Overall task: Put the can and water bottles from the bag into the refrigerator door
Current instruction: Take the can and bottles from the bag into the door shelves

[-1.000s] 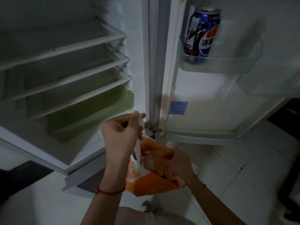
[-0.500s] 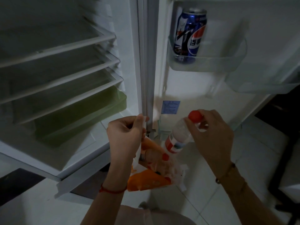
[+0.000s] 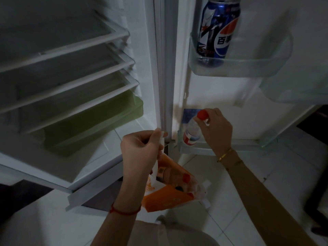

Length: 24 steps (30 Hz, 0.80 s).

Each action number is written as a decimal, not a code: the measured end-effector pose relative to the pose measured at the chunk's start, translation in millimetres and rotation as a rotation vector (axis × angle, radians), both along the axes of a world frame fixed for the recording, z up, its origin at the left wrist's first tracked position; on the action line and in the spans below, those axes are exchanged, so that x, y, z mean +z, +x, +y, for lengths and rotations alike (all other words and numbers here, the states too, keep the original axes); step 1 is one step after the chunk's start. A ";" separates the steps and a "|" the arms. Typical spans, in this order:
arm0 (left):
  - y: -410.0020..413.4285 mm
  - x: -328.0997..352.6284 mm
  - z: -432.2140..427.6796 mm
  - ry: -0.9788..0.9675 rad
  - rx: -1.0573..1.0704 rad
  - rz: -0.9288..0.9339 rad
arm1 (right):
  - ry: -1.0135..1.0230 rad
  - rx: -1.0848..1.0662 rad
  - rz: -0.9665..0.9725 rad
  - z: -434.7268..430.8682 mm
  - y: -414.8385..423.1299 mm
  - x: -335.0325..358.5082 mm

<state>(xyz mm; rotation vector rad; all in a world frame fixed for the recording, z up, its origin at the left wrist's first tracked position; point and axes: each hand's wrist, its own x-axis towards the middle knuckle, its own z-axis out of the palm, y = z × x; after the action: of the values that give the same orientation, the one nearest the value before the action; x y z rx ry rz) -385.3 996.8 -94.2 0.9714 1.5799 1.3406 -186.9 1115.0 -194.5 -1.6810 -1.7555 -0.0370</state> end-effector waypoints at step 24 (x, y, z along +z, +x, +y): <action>3.5 2.4 3.7 0.007 0.027 -0.034 | -0.644 -0.027 0.322 -66.5 -0.7 -94.1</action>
<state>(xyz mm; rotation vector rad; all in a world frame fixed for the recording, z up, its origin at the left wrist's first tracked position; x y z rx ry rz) -381.8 1000.4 -91.7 0.9303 1.5687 1.3751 -187.6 1048.5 -288.7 -2.0041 -1.5831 0.8191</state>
